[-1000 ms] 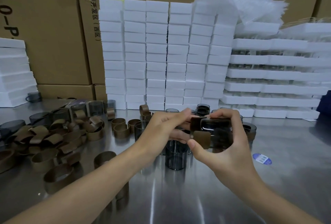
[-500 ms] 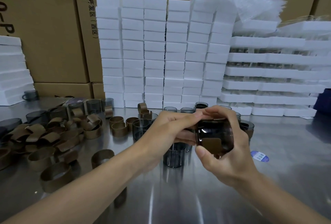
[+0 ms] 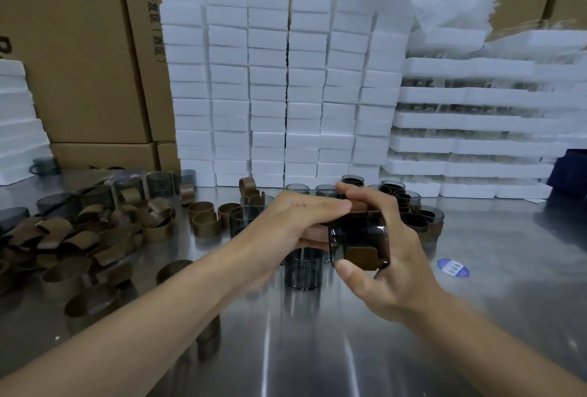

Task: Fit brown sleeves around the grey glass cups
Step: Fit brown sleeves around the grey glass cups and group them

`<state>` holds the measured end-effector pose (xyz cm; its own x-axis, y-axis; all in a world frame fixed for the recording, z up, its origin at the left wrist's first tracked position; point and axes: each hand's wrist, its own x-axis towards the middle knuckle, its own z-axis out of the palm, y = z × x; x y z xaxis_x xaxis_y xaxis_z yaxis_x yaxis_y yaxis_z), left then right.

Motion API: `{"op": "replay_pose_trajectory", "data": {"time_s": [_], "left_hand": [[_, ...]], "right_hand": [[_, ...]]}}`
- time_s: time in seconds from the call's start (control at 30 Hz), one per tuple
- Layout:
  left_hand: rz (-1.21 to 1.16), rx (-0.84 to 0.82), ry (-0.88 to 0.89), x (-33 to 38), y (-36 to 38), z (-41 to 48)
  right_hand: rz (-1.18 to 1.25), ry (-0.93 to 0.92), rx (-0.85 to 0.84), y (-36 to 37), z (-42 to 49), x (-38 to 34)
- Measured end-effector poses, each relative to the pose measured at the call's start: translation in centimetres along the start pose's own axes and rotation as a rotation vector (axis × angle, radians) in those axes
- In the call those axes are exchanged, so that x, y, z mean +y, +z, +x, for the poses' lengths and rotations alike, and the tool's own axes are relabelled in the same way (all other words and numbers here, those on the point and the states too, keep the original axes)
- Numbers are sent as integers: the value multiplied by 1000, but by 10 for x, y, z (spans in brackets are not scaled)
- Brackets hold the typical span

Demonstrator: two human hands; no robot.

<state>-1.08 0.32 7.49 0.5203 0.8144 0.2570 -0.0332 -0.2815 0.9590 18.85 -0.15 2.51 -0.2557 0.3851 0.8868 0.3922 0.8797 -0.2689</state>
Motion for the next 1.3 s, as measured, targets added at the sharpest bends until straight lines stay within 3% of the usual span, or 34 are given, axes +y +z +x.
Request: {"op": "replay_pose_trajectory", "data": {"time_s": [0.27, 0.37, 0.5, 0.73, 0.93, 1.03, 1.13, 1.23, 1.3], "left_hand": [[13, -31, 14, -4, -2, 0], [-8, -91, 71, -2, -3, 0], [-84, -52, 63, -8, -4, 1], [-56, 55, -8, -30, -11, 3], [-75, 17, 28, -39, -15, 6], [-166, 200, 62, -40, -19, 10], [-211, 407, 65, -36, -38, 12], [-196, 580, 54, -34, -62, 12], [-193, 714, 27, -36, -78, 13]], "right_hand": [[-100, -16, -38, 2, 1, -7], [-55, -9, 11, -3, 5, -5], [41, 77, 40, -10, 4, -1], [160, 309, -90, -12, 4, 5], [59, 315, -156, -11, 5, 4], [13, 347, -121, -20, 11, 8], [-69, 423, 47, -47, 16, 22], [-290, 582, 219, -82, 17, 48], [-407, 746, 235, -106, 16, 68]]}}
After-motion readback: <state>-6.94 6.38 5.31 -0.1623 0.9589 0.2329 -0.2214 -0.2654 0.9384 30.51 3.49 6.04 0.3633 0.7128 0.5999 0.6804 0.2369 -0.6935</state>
